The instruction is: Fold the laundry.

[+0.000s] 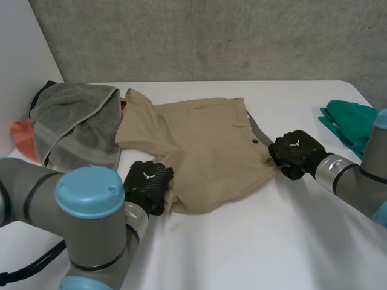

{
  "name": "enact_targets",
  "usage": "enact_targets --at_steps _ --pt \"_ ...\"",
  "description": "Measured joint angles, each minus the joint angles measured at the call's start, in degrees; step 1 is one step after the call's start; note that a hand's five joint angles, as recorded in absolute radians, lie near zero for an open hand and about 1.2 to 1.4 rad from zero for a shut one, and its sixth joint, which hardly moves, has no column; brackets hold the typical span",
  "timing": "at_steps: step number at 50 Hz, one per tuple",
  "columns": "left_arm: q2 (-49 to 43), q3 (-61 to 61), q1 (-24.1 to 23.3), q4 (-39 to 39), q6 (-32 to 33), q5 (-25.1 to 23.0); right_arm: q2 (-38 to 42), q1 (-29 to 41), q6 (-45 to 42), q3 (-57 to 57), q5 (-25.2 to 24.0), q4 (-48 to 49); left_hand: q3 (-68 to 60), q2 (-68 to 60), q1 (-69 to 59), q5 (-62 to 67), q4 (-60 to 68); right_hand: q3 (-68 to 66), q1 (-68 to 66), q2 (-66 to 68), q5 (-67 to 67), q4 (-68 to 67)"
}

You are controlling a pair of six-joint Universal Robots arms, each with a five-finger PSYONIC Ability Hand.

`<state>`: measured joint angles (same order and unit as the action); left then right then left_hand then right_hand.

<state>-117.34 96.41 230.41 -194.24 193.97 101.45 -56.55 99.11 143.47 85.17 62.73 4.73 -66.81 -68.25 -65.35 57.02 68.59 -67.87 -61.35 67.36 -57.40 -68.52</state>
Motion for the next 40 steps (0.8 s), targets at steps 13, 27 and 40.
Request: enact_targets --at_steps 13,27,40 --pt "19.64 11.16 1.02 20.68 -0.71 -9.89 -18.30 -9.72 -27.50 10.13 5.14 -37.92 0.00 -0.05 -0.28 1.14 0.03 -0.17 -3.52 0.00 -1.09 -0.06" --pt "18.20 5.95 7.76 25.19 -0.68 -15.15 -22.94 -9.02 -25.52 9.64 1.45 -39.09 -1.12 -0.35 -0.38 1.14 0.06 -0.18 -3.52 0.01 -1.19 -0.07" --pt "10.16 -2.92 10.06 14.63 -1.85 -15.27 -18.52 -1.35 -3.65 2.91 4.81 -28.39 -1.12 -0.35 -0.39 1.14 0.07 53.83 46.68 -53.26 54.17 54.21"
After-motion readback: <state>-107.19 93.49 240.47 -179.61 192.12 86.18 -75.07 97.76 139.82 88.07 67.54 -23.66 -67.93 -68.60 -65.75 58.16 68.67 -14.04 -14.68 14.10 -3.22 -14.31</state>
